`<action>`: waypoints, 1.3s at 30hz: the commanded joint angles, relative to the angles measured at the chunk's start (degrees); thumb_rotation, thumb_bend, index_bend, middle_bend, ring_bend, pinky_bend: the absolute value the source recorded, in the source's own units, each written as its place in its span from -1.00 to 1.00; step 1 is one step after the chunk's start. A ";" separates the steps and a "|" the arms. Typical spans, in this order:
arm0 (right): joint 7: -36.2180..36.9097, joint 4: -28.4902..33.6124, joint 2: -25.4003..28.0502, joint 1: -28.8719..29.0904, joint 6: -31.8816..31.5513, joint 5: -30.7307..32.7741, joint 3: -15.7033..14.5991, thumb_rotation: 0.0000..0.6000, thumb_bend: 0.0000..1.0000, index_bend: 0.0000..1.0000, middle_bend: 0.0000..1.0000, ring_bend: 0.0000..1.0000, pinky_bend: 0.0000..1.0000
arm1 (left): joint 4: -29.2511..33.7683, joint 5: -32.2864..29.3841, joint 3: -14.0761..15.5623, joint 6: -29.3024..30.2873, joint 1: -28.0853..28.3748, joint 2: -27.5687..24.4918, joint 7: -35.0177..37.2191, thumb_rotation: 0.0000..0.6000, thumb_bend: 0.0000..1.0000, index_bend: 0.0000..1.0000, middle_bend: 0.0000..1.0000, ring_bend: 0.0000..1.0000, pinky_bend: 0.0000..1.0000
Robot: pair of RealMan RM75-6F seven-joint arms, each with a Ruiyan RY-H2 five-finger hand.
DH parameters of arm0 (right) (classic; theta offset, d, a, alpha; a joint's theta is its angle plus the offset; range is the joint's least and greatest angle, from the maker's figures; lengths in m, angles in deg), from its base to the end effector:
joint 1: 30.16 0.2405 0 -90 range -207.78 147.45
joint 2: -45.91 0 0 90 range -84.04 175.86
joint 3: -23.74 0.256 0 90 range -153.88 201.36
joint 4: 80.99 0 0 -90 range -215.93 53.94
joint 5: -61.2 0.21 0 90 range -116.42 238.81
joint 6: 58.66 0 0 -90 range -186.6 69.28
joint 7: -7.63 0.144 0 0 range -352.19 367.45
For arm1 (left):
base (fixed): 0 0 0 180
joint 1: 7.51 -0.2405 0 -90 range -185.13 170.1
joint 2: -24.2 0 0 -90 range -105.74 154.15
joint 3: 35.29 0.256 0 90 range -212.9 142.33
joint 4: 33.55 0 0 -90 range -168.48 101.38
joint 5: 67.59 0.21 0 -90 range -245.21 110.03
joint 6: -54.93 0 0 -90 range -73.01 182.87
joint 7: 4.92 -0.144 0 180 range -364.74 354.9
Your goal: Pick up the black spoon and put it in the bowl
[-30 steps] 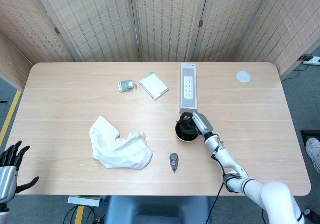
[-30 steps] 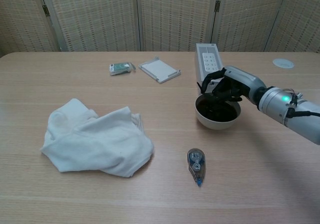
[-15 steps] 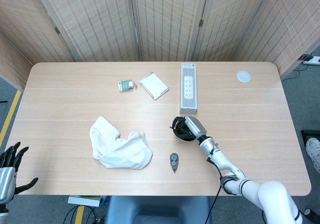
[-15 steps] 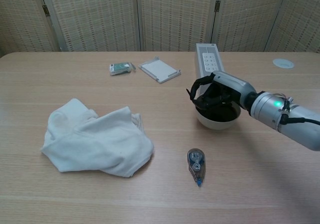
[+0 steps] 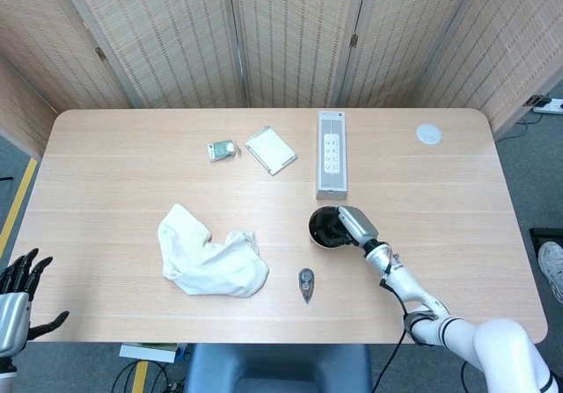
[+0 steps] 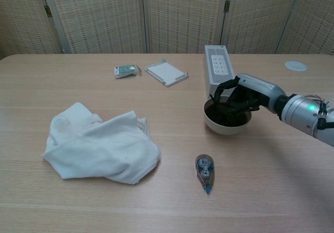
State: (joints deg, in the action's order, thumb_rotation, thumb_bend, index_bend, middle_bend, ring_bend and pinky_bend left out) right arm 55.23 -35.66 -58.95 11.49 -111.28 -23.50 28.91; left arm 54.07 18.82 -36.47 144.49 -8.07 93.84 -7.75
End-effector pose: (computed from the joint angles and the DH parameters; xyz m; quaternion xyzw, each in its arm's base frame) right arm -0.2167 -0.3692 -0.0672 0.6023 -0.5893 0.4710 0.2613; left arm -0.3303 0.1448 0.1412 -0.5749 -0.3890 -0.3648 0.6206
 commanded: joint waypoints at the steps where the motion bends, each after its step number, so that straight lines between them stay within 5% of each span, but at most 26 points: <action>1: -0.57 -1.21 -0.60 0.36 0.59 0.59 0.68 1.00 0.06 0.64 1.00 1.00 1.00 | -0.09 -0.06 -0.02 -0.08 0.03 -0.01 0.00 1.00 -0.69 -0.68 -0.89 -0.86 -0.72; 16: 0.80 -6.81 -5.48 4.01 2.35 0.68 2.40 1.00 0.06 0.64 1.00 1.00 1.00 | -0.24 -0.75 -0.33 -0.13 -0.06 -0.32 0.28 1.00 -0.69 -0.68 -0.89 -0.86 -0.72; 29: -0.02 -1.58 -1.70 0.54 -1.33 -0.95 -0.33 1.00 0.06 0.64 1.00 1.00 1.00 | -0.69 -0.55 -0.23 -0.05 -0.13 -0.03 0.67 1.00 -0.69 -0.68 -0.89 -0.86 -0.72; 39: -2.40 -2.95 -1.03 0.60 -0.48 1.44 1.89 1.00 0.07 0.64 1.00 1.00 1.00 | -0.60 -0.88 -0.50 -0.13 -0.03 -0.12 0.26 1.00 -0.69 -0.68 -0.89 -0.86 -0.72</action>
State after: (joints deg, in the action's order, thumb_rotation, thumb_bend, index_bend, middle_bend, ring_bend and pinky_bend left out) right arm 52.90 -38.42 -59.85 11.92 -111.88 -22.24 30.58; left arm 53.46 17.95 -36.97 144.38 -8.11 93.73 -7.48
